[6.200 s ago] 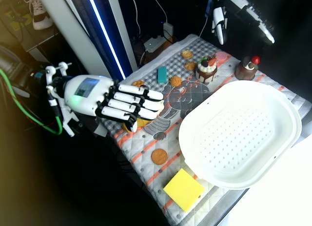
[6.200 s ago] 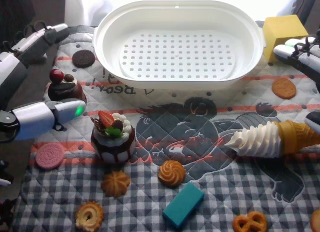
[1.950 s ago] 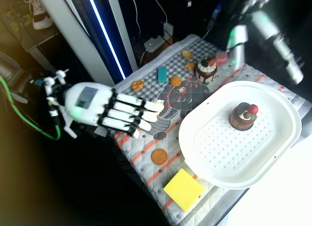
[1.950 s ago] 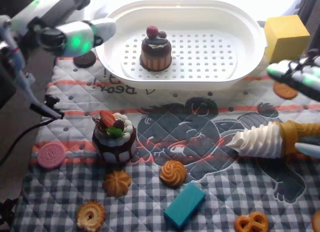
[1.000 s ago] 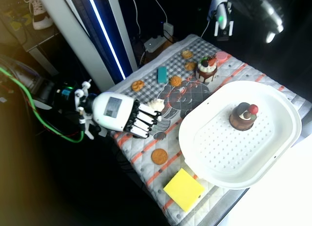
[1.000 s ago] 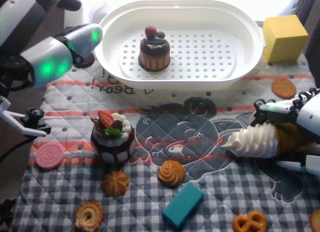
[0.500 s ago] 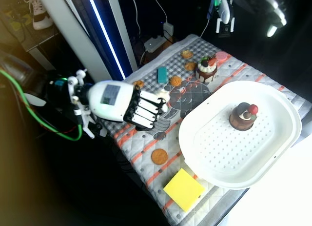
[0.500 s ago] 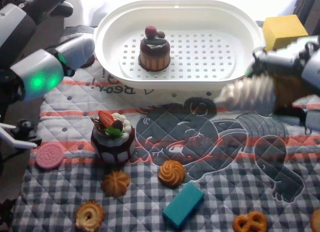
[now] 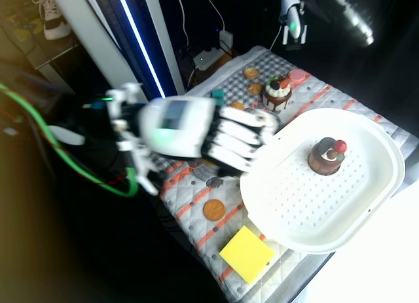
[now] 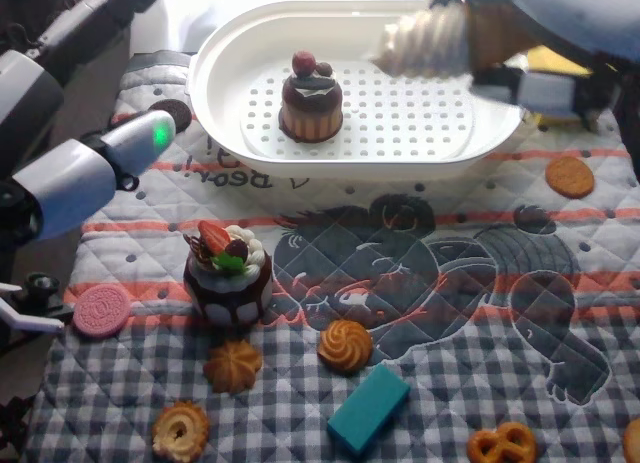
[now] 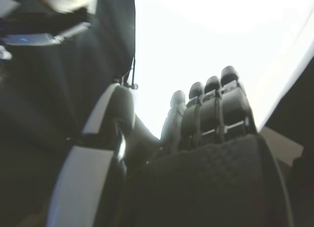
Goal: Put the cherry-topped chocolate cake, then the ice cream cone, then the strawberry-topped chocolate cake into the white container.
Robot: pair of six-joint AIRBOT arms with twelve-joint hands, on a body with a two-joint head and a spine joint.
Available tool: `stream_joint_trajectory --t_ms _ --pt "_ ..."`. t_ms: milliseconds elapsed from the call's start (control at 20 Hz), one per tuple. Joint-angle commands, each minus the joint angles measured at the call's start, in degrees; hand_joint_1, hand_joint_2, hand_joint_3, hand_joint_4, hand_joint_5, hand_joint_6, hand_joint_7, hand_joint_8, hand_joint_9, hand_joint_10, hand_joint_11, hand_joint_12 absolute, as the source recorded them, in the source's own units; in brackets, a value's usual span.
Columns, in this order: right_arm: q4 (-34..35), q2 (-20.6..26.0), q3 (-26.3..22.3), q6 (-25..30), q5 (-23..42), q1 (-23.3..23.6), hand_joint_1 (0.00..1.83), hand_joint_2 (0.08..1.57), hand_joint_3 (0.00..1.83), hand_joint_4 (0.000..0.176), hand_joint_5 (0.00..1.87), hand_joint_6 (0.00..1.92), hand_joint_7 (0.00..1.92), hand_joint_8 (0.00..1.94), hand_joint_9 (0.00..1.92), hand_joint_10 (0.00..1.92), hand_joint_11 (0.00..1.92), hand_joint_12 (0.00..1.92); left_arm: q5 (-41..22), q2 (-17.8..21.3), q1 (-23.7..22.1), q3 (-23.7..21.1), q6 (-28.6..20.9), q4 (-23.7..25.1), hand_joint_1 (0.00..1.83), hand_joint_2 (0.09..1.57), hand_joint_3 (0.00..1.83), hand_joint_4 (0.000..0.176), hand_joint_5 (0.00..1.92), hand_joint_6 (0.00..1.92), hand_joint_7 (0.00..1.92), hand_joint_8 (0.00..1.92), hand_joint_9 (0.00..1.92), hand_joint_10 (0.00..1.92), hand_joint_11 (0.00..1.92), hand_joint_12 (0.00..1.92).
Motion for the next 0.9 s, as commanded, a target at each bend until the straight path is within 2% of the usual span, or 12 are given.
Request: stream_joint_trajectory --t_ms 0,100,150,200,300,450,550,600,650,700,800,850 --pt "0.9 -0.5 1.2 -0.5 2.4 1.1 1.15 1.31 0.00 0.000 0.63 1.34 0.69 1.69 0.64 1.76 0.65 1.92 -8.1 0.4 -0.2 -0.2 -0.2 1.4 0.80 1.38 0.00 0.043 0.10 0.00 0.05 0.00 0.02 0.01 0.00 0.17" --pt "2.3 -4.0 5.4 -1.0 -2.8 3.2 1.12 1.32 0.00 0.000 0.69 1.38 0.57 1.69 0.41 1.65 0.38 1.92 -8.1 0.4 -0.2 -0.2 -0.2 1.6 0.83 1.36 0.00 0.041 0.11 0.00 0.06 0.00 0.00 0.00 0.00 0.01" --pt "2.6 -5.7 7.3 -1.0 -4.7 3.7 1.11 1.33 0.00 0.000 0.51 1.55 0.68 1.58 0.52 1.53 0.46 1.92 -8.0 0.4 -0.2 -0.1 -0.2 1.8 0.81 1.36 0.00 0.037 0.12 0.00 0.05 0.00 0.00 0.00 0.00 0.00" --pt "2.9 -6.8 8.4 -1.1 -5.8 3.9 1.09 1.30 0.00 0.000 0.38 1.03 0.52 1.03 0.40 1.31 0.28 1.86 -8.0 0.4 -0.3 -0.1 -0.2 1.8 0.81 1.37 0.00 0.042 0.11 0.00 0.05 0.00 0.00 0.00 0.00 0.00" --pt "4.9 -9.5 11.8 -1.1 -8.4 4.0 0.92 1.30 0.00 0.000 0.15 0.45 0.30 0.33 0.13 1.05 0.02 1.78 -7.7 0.1 -0.3 0.0 -0.2 1.8 0.79 1.37 0.00 0.053 0.13 0.01 0.05 0.00 0.00 0.00 0.00 0.00" --pt "7.7 -12.3 15.9 -1.1 -11.5 4.0 0.73 1.26 0.00 0.030 0.00 0.03 0.03 0.02 0.00 0.36 0.00 1.15 -7.7 -0.4 -0.4 0.1 -0.3 1.9 0.69 1.37 0.00 0.067 0.11 0.00 0.06 0.00 0.00 0.00 0.00 0.00" --pt "7.9 -12.8 16.3 -1.1 -12.0 4.0 0.69 1.23 0.00 0.054 0.00 0.00 0.00 0.00 0.00 0.04 0.00 0.38 -7.4 -0.6 -0.4 0.2 -0.3 1.9 0.69 1.38 0.00 0.069 0.11 0.00 0.05 0.00 0.00 0.00 0.00 0.00" --pt "7.9 -12.8 16.1 -1.1 -12.0 4.0 0.71 1.21 0.00 0.073 0.00 0.00 0.00 0.00 0.00 0.01 0.00 0.07 -7.4 -0.6 -0.4 0.3 -0.3 1.8 0.71 1.38 0.01 0.059 0.10 0.00 0.05 0.00 0.00 0.00 0.00 0.00" --pt "7.9 -12.8 15.8 -1.1 -11.9 4.0 0.65 1.18 0.00 0.082 0.00 0.00 0.00 0.00 0.00 0.00 0.01 0.02 -7.4 -0.6 -0.3 0.3 -0.3 1.6 0.74 1.38 0.00 0.068 0.11 0.00 0.05 0.00 0.00 0.00 0.00 0.00" --pt "7.9 -12.8 15.1 -1.1 -11.9 4.0 0.69 1.18 0.00 0.085 0.00 0.00 0.00 0.00 0.00 0.00 0.06 0.04 -7.3 -0.6 -0.3 0.3 -0.3 1.5 0.77 1.37 0.00 0.067 0.11 0.00 0.05 0.00 0.00 0.00 0.00 0.00" --pt "7.6 -12.7 13.0 -1.1 -11.0 4.0 0.75 1.19 0.00 0.062 0.00 0.00 0.00 0.00 0.00 0.00 0.00 0.71 -7.2 -0.5 -0.3 0.2 -0.3 1.4 0.79 1.34 0.00 0.082 0.10 0.00 0.05 0.00 0.00 0.00 0.00 0.00" --pt "7.4 -10.8 11.2 -1.1 -9.8 3.9 0.71 1.21 0.00 0.000 0.00 0.00 0.00 0.00 0.04 0.02 0.00 1.07 -7.2 -0.4 -0.1 0.0 -0.3 1.4 0.79 1.33 0.00 0.087 0.10 0.00 0.04 0.00 0.00 0.00 0.00 0.00"
